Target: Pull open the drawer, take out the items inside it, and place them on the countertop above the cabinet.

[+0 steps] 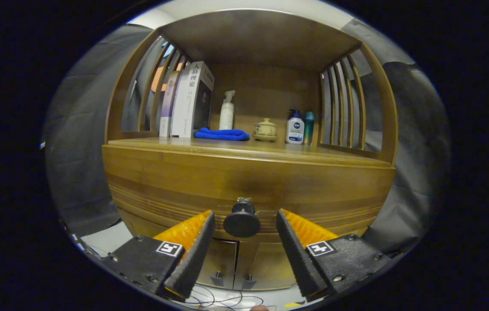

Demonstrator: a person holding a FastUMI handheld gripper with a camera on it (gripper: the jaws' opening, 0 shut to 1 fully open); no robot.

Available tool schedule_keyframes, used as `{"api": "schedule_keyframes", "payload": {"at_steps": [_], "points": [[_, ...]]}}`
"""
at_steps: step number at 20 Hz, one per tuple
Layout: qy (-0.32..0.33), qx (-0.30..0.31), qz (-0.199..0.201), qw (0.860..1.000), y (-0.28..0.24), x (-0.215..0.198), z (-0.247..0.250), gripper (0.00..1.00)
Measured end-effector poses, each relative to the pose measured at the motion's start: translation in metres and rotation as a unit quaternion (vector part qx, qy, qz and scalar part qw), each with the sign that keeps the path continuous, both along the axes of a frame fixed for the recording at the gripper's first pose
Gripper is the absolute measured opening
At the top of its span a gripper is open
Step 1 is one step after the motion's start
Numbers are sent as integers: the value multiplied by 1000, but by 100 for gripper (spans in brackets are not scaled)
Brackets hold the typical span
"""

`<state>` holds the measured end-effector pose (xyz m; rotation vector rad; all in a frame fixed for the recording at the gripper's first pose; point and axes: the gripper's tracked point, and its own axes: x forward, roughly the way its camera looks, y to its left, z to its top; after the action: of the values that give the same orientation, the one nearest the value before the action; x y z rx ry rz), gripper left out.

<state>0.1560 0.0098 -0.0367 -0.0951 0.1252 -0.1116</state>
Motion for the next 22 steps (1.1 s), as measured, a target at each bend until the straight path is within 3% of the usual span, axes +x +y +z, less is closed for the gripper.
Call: {"api": "schedule_keyframes", "payload": {"at_steps": [7,14,22], "points": [[2,-10,-2,1000,4,8,-2,48],[-4,2,1,1000,7,-3,-3,38],[-1,23,13,1000,12,-62,-9,37]]}}
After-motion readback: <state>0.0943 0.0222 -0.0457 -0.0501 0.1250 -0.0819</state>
